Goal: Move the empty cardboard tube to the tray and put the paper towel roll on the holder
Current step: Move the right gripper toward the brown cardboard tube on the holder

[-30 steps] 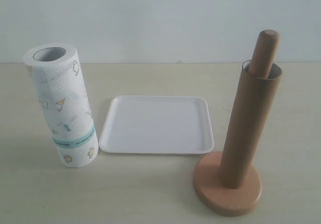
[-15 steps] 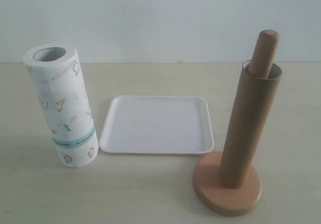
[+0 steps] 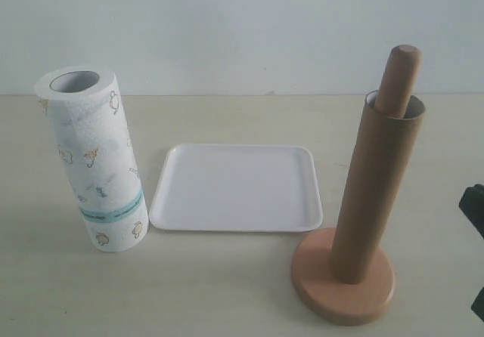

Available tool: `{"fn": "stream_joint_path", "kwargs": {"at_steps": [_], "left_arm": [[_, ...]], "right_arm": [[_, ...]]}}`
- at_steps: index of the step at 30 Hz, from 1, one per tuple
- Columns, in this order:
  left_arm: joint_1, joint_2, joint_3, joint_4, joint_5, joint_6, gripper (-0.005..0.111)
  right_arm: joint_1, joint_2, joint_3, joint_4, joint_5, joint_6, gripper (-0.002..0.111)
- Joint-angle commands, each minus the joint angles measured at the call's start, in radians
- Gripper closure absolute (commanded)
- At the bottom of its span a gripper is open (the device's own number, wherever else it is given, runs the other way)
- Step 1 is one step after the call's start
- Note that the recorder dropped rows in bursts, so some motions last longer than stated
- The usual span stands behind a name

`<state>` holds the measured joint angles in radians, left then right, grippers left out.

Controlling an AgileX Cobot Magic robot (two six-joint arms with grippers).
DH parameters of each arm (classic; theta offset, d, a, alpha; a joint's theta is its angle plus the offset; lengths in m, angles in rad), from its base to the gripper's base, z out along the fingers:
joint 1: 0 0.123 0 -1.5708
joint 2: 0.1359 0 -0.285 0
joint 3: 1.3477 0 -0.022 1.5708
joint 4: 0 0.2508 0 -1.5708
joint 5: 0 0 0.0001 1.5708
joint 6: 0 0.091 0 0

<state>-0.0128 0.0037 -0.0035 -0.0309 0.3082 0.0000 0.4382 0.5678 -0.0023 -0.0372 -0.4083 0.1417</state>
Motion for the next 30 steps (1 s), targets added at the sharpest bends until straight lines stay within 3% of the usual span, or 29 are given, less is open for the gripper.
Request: {"fn": "stream_joint_path", "kwargs": {"at_steps": [1, 8, 30], "left_arm": [[0.002, -0.004, 0.004, 0.001, -0.001, 0.000, 0.103], [0.002, -0.004, 0.004, 0.001, -0.001, 0.000, 0.103], [0.002, -0.004, 0.004, 0.001, -0.001, 0.000, 0.103]], "right_arm": [[0.001, 0.002, 0.002, -0.006, -0.008, 0.002, 0.107], [0.001, 0.002, 0.002, -0.004, -0.097, 0.036, 0.107], [0.001, 0.002, 0.002, -0.004, -0.065, 0.086, 0.107]]}}
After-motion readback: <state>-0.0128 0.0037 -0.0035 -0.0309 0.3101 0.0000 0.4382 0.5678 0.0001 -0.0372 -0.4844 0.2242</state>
